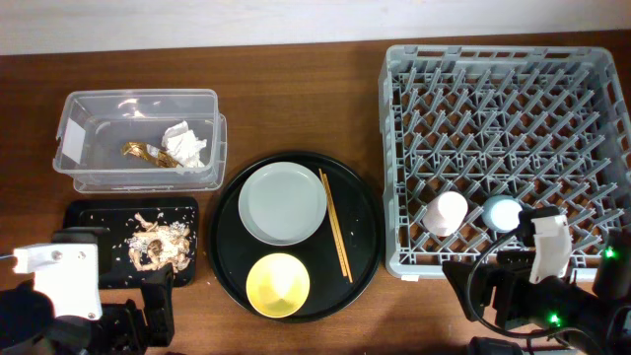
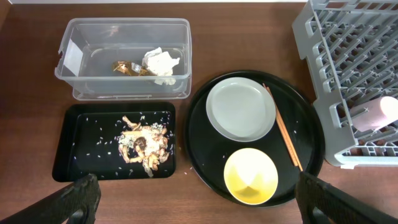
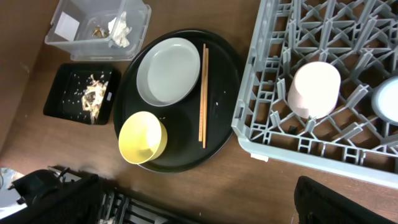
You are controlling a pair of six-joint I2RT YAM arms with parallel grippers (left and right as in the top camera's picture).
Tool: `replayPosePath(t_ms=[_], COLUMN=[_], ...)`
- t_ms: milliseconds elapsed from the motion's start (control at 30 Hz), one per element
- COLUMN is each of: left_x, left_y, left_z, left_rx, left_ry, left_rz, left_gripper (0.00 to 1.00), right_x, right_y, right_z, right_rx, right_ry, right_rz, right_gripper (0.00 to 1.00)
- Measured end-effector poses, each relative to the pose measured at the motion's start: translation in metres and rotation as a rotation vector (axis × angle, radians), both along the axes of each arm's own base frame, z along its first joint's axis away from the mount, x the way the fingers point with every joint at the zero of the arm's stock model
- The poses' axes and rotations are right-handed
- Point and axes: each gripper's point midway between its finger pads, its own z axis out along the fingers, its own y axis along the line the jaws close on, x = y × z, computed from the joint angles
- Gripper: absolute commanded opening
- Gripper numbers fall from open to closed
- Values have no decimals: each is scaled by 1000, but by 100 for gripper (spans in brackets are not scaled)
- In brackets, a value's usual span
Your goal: Sort waste into correct bins and load items into the dishwasher rack
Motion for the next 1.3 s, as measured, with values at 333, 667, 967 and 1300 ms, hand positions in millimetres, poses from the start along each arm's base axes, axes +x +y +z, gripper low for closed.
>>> replayPosePath(t_ms=[333,667,967,1300], left_x=[0,0,0,76], left_y=[0,0,0,16], left_z=[0,0,0,29], left_rx=[0,1,1,-41], left_ry=[0,1,1,-346], left_rz=[0,0,0,172], left_gripper=[99,99,99,99], right_x=[-2,8,7,7], right_y=[5,21,21,21], right_z=[0,18,18,18], right_rx=[-7,1,3,3], right_ry=[-4,-118,-118,-119], right_rz=[40,152,154,155], right_gripper=[99,99,98,99])
